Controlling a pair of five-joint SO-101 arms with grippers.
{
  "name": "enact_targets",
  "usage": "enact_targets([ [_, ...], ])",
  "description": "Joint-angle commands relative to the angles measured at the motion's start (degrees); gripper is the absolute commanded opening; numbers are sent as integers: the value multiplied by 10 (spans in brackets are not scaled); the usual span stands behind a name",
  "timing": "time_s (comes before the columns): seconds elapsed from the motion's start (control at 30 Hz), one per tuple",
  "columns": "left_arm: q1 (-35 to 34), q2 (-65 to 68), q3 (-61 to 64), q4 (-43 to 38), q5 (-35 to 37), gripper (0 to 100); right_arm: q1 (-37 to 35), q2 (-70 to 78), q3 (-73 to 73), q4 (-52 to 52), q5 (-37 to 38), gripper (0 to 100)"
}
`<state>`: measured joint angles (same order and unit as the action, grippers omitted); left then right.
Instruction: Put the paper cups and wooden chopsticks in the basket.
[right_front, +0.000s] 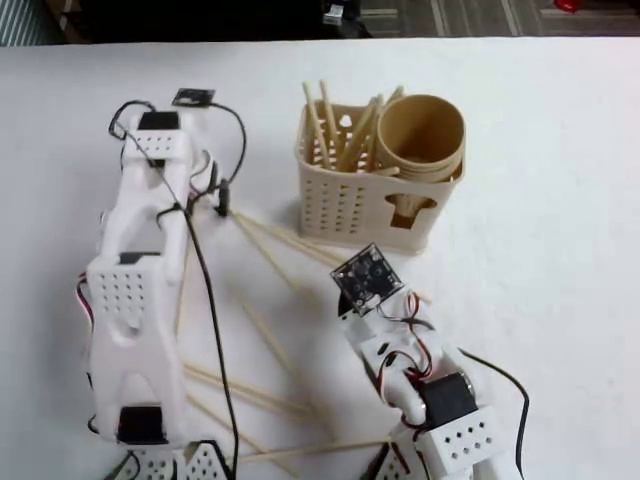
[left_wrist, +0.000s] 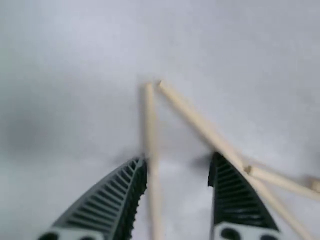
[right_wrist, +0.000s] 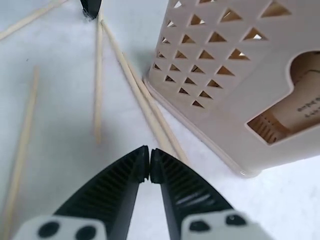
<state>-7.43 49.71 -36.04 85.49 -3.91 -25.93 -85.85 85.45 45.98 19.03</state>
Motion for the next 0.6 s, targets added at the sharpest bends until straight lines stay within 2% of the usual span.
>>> enact_targets([
  [0.0, -7, 14, -55, 55, 1, 133, 1, -8, -5, -13, 4, 20],
  [0.13, -4, 21, -90, 98, -1, 25, 1, -8, -5, -13, 4, 20],
  [0.37, 5, 15, -144, 167, -29, 23, 1, -8, -5, -13, 4, 20],
  [0.57, 7, 1, -174, 170, -28, 23, 1, -8, -5, -13, 4, 20],
])
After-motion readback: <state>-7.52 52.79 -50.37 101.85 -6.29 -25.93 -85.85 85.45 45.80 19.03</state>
